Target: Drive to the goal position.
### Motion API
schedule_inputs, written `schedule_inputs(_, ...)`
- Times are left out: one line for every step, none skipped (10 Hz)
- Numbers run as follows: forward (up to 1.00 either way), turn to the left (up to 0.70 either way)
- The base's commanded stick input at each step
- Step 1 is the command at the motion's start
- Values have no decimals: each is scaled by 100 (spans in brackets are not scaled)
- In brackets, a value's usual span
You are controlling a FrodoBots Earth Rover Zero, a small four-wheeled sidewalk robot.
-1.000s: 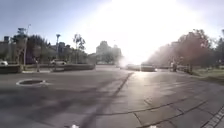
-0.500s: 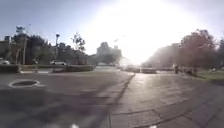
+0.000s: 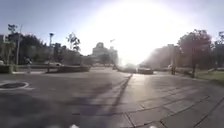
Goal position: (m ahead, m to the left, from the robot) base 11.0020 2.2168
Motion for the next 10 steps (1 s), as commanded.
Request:
schedule_inputs(68,0)
schedule_inputs(68,0)
schedule_inputs(68,0)
schedule_inputs(68,0)
schedule_inputs(68,0)
schedule_inputs(68,0)
schedule_inputs(68,0)
schedule_inputs(68,0)
schedule_inputs(67,0)
schedule_inputs(67,0)
